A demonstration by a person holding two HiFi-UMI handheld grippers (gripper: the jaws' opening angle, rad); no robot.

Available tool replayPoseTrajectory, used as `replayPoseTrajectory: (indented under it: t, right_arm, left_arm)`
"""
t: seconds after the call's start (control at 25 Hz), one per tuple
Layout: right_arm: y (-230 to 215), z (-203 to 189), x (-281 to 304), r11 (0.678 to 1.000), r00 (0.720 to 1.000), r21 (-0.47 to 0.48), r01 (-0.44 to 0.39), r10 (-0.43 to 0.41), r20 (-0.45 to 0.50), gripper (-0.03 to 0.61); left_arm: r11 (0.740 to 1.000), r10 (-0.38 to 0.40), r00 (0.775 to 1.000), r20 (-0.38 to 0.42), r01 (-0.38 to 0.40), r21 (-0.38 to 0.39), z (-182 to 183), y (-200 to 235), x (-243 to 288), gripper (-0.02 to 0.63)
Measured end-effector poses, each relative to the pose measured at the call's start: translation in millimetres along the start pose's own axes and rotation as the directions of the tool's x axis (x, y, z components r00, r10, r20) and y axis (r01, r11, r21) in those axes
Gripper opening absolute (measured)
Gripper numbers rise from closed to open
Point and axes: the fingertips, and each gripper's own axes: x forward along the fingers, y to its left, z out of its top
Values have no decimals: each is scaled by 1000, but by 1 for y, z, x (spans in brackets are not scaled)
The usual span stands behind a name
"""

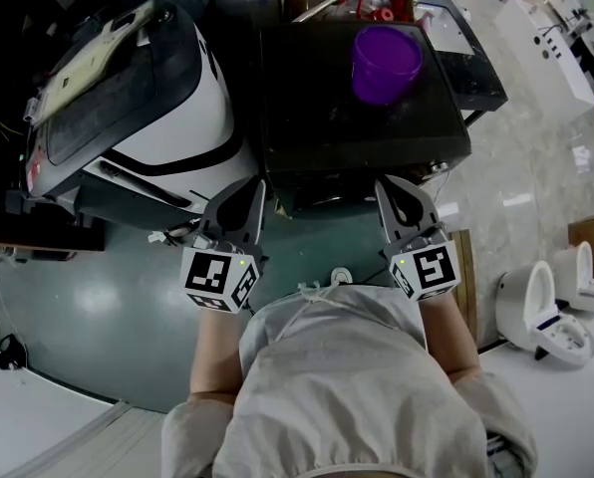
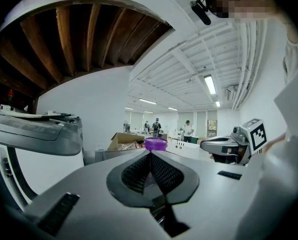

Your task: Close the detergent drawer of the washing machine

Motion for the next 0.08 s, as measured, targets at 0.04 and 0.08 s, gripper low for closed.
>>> replayPoseTrajectory:
  t: [0.04, 0.08]
  right_arm:
    - [-1, -1, 0, 1000, 1000, 0, 1, -1, -2, 0]
    - [-2, -2, 0, 1000, 1000, -1, 2, -2, -4, 0]
  left_arm:
    - [1000, -1, 1000, 0, 1, -2, -1, 0, 1, 20]
    - [1000, -2, 1000, 1, 2, -3, -1, -1, 2, 20]
